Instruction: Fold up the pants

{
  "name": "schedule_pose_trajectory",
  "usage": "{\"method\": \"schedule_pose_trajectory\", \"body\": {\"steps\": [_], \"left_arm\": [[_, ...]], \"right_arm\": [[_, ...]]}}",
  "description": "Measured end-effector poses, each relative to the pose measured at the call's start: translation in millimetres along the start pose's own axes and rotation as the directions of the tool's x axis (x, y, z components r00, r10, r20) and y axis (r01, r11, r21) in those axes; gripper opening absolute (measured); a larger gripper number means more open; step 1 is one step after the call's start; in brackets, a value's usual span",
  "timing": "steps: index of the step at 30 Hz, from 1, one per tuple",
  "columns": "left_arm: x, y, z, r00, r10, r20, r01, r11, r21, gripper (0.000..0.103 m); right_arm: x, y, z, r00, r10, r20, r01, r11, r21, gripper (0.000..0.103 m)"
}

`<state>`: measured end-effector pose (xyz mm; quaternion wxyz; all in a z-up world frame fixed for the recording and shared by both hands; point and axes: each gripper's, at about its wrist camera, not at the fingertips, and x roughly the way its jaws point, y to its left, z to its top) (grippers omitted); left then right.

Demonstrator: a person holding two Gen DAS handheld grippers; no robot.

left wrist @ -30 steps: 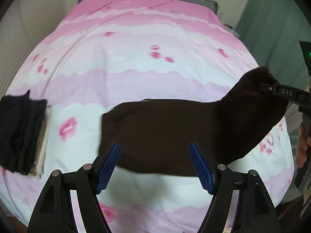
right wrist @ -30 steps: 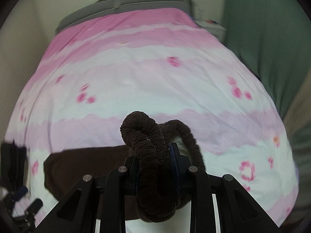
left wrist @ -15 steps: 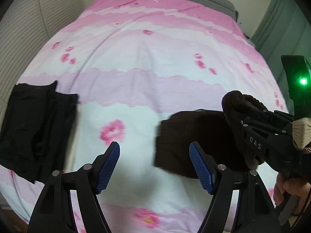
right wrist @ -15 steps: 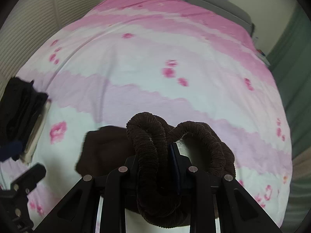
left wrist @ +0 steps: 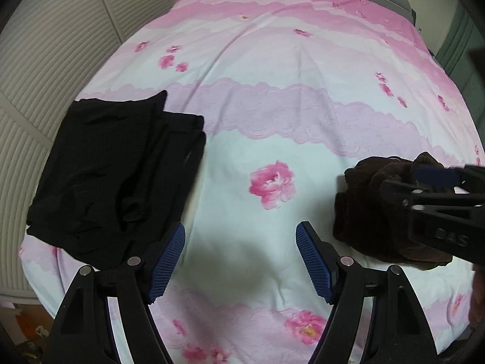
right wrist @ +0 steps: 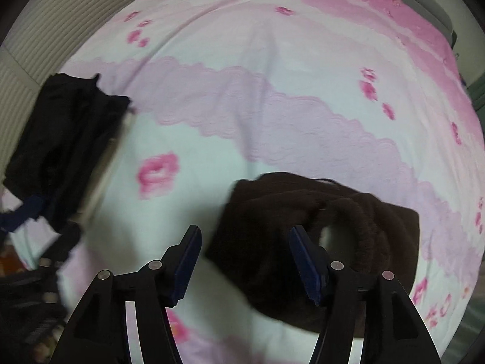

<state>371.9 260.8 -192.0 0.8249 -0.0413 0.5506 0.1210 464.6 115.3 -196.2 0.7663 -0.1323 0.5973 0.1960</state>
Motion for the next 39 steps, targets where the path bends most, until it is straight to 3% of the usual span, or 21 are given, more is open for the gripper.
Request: {"method": "schedule_pose_trajectory", "body": {"steps": [4,8,14,20,24,27,30,34,36,38,39], "left_arm": [[-17.9,-5.4,0.0,0.999,0.015,0.042,-0.017,0.999,0.028,0.079],[-39.3,-25.2,0.9,0.996,-0.027,0.086,0.021,0.997,0.075,0.085],[-53.4,-88.6,7.7,0.984,-0.149,0.097,0.128,0.972,0.196,0.093],[-34.3,-166.2,22.3,0.968,-0.249,0.027,0.231,0.928,0.292,0.093],[-8.2,-203.5,40.7,0.949,-0.314,-0.039,0.314,0.918,0.242,0.093],[15.2,-217.6,52.1,0.948,-0.309,-0.080,0.319,0.926,0.200,0.093],[42.7,-225.7,59.2,0.944,-0.304,-0.128,0.322,0.932,0.167,0.093],[74.8,-223.2,57.3,0.921,-0.329,-0.210,0.356,0.928,0.105,0.092],[86.3,-222.5,52.1,0.917,-0.322,-0.237,0.352,0.931,0.094,0.088],[86.4,-224.0,48.0,0.917,-0.316,-0.243,0.347,0.932,0.100,0.059],[83.2,-224.9,46.3,0.908,-0.336,-0.251,0.368,0.925,0.094,0.049]], "right_arm": [[-32.3,18.4,-3.1,0.997,-0.001,0.081,0.005,0.998,-0.056,0.067],[-58.7,-1.1,-17.3,0.989,-0.023,0.149,0.028,0.999,-0.036,0.068],[-80.8,-81.9,-63.1,0.982,-0.017,0.187,-0.003,0.995,0.104,0.071],[-64.4,-174.1,-131.5,0.992,-0.082,0.091,0.051,0.952,0.303,0.071],[-49.4,-214.3,-170.5,0.997,-0.072,0.023,0.056,0.907,0.418,0.071],[-40.7,-231.5,-189.4,0.999,-0.042,0.002,0.036,0.878,0.478,0.071],[-36.2,-240.5,-200.2,1.000,-0.026,-0.001,0.023,0.863,0.504,0.071],[-30.2,-245.3,-208.2,1.000,-0.012,0.002,0.009,0.859,0.511,0.071],[-26.6,-246.7,-210.4,1.000,-0.001,-0.001,0.001,0.858,0.514,0.071],[-22.5,-248.2,-212.4,1.000,0.011,-0.008,-0.005,0.856,0.517,0.071],[-20.3,-248.7,-213.7,1.000,0.017,-0.012,-0.009,0.854,0.520,0.071]]}}
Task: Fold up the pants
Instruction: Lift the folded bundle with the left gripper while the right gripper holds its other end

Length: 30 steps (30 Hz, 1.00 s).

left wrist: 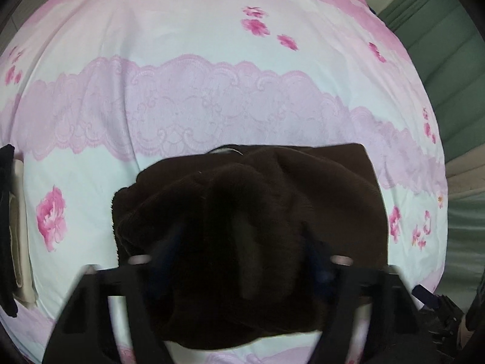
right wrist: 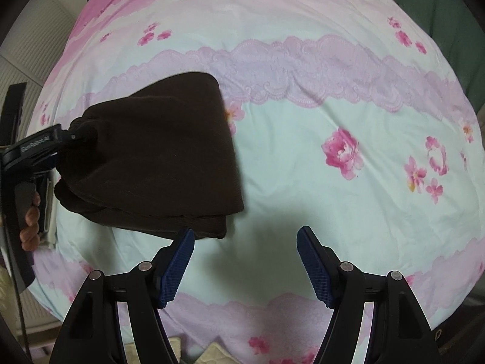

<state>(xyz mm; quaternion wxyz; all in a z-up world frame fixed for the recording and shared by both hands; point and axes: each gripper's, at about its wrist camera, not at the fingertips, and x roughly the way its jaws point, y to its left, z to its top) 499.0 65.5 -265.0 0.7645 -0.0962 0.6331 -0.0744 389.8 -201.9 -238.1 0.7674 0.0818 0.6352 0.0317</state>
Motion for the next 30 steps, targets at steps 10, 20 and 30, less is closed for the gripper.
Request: {"method": "schedule_pose_trajectory", "body": {"steps": [10,20,30], "left_arm": [[-87.1,13.5,-14.1,0.981,-0.112,0.156,0.113,0.994,0.003,0.032],[-42.1,86.8,-36.7,0.997,-0.068,0.042,0.072,0.990,-0.123,0.071],[-3.7,99.2,-63.0,0.992,-0.108,-0.060,0.095,0.976,-0.198,0.080]], "right_arm": [[12.5,4.2,-4.3,0.996,0.084,-0.029,-0.084,0.996,-0.003,0.071],[23.5,41.7,-8.4,0.995,0.087,-0.056,-0.092,0.991,-0.093,0.071],[28.0,46.2,-17.8,0.996,0.053,-0.069,-0.060,0.993,-0.103,0.071]]}}
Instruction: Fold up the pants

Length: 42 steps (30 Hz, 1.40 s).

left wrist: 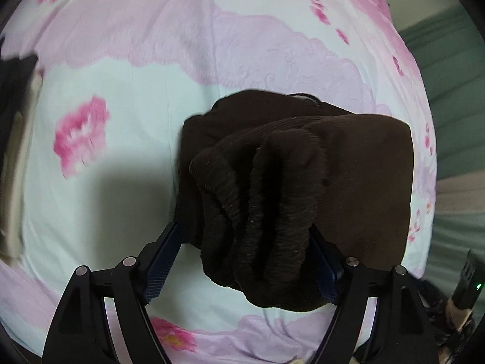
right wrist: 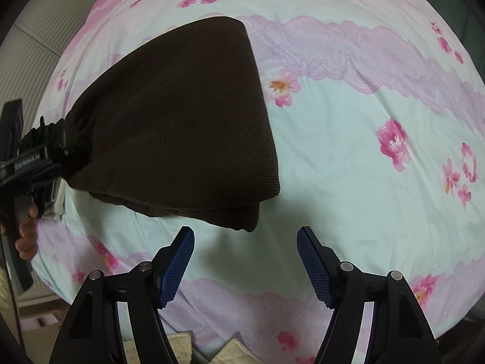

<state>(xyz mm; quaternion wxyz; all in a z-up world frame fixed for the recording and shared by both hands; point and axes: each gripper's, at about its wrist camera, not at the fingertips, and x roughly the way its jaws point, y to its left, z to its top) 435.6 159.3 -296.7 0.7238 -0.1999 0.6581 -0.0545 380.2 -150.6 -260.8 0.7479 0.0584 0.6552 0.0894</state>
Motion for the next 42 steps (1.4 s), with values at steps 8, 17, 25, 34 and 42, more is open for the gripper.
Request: {"method": "schedule_pose_trajectory", "body": {"steps": [8,17,25,34,42], "left_arm": [[19.9,17.7,-6.0,0.991,-0.118,-0.059,0.108,0.983,-0.149,0.083],[-35.8,-12.6,-9.3,0.990,-0.138,0.000,0.137,0.988,-0.078,0.038],[-133.6,-100.5,30.4,0.942,-0.287,0.175,0.280,0.958,0.066,0.035],[-174.5,-195.5,72.7,0.920,-0.340,0.196,0.282,0.920,0.273,0.035],[-160.6,-158.1,66.6,0.944,-0.283,0.168,0.233,0.935,0.268,0.033]], "right_arm": [[5.6,-13.9,-6.3,0.999,-0.045,-0.018,0.046,0.998,0.042,0.071],[15.7,-23.5,-11.0,1.000,-0.017,-0.016,0.018,0.997,0.076,0.071],[23.7,-17.4,-9.4,0.997,0.078,0.019,-0.079,0.994,0.080,0.071],[20.8,13.6,19.3,0.989,0.083,0.121,-0.092,0.993,0.072,0.071],[-21.1,-52.6,17.0,0.959,0.026,0.283,-0.120,0.940,0.319,0.072]]}}
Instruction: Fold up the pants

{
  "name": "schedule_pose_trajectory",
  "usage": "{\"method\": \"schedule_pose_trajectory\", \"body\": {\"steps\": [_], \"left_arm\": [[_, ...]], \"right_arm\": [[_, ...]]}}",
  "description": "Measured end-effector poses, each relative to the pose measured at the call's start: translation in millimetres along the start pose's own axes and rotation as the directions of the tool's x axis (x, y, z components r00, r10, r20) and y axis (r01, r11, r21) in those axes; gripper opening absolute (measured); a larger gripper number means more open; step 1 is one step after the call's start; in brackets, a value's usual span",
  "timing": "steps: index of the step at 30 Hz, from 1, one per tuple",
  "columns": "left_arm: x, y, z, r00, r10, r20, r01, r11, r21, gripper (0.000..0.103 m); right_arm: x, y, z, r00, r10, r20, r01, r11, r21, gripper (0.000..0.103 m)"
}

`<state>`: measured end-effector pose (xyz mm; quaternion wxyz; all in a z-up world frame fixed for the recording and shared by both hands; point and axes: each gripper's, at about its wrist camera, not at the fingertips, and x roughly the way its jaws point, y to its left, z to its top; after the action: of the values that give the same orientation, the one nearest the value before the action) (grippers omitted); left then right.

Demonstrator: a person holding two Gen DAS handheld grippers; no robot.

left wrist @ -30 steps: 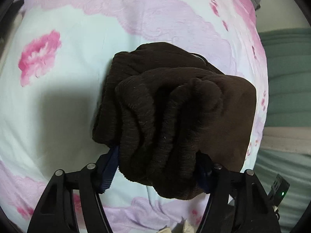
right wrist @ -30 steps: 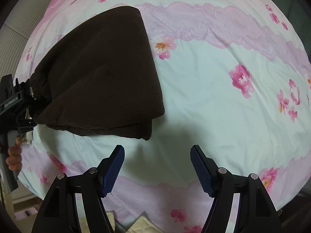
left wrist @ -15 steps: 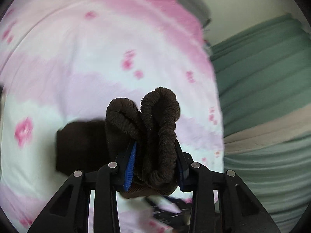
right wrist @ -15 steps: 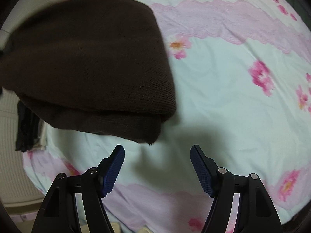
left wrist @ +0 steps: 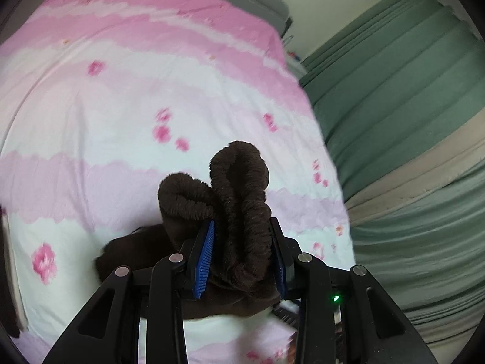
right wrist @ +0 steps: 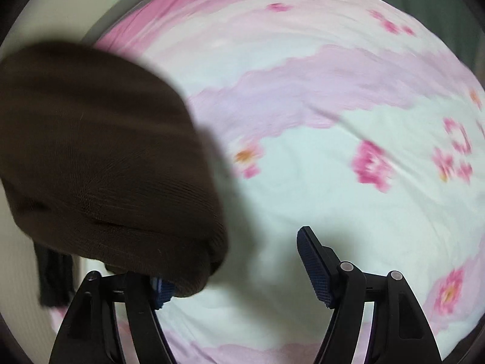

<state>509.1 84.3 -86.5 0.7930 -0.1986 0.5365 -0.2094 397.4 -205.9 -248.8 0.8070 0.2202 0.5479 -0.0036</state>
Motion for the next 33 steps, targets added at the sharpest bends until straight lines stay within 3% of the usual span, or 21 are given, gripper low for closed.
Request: {"method": "schedule_pose_trajectory", "body": {"steps": [4,6,11,18,19,23,29,33], "left_arm": [[16.5,43.6,-30.8,0.997,0.060,-0.050,-0.063,0.996,-0.061,0.025],[26.7,71.4,-46.7,0.991,0.081,-0.105,-0.095,0.986,-0.138,0.025],[47.5,121.5,-92.6,0.983,0.079,-0.165,-0.121,0.957,-0.264,0.024],[59.6,132.7,-111.4,0.976,0.085,-0.201,-0.141,0.947,-0.288,0.026],[62.0,135.7,-115.1,0.972,0.098,-0.212,-0.157,0.946,-0.284,0.030],[78.3,147.6,-121.6,0.951,0.188,-0.245,-0.248,0.937,-0.245,0.064],[96.2,167.1,-142.6,0.951,0.099,-0.292,-0.203,0.914,-0.352,0.068],[109.6,182.3,-156.4,0.960,0.013,-0.279,-0.148,0.872,-0.467,0.073]], "right_arm": [[5.9,-18.7,6.7,0.997,-0.061,-0.037,0.062,0.997,0.042,0.072],[9.4,-23.4,6.2,0.996,-0.071,-0.048,0.073,0.997,0.031,0.072],[17.3,-13.2,4.5,0.991,-0.122,-0.052,0.116,0.988,-0.101,0.072],[24.1,-14.0,-2.5,0.988,-0.133,-0.084,0.121,0.984,-0.133,0.072],[23.6,-14.0,-4.8,0.987,-0.135,-0.088,0.123,0.984,-0.131,0.072],[32.8,-17.0,-9.8,0.984,-0.139,-0.116,0.122,0.982,-0.142,0.072],[40.1,-22.0,-13.9,0.979,-0.145,-0.144,0.126,0.983,-0.132,0.072],[43.3,-22.9,-14.6,0.976,-0.155,-0.151,0.135,0.981,-0.137,0.072]]}}
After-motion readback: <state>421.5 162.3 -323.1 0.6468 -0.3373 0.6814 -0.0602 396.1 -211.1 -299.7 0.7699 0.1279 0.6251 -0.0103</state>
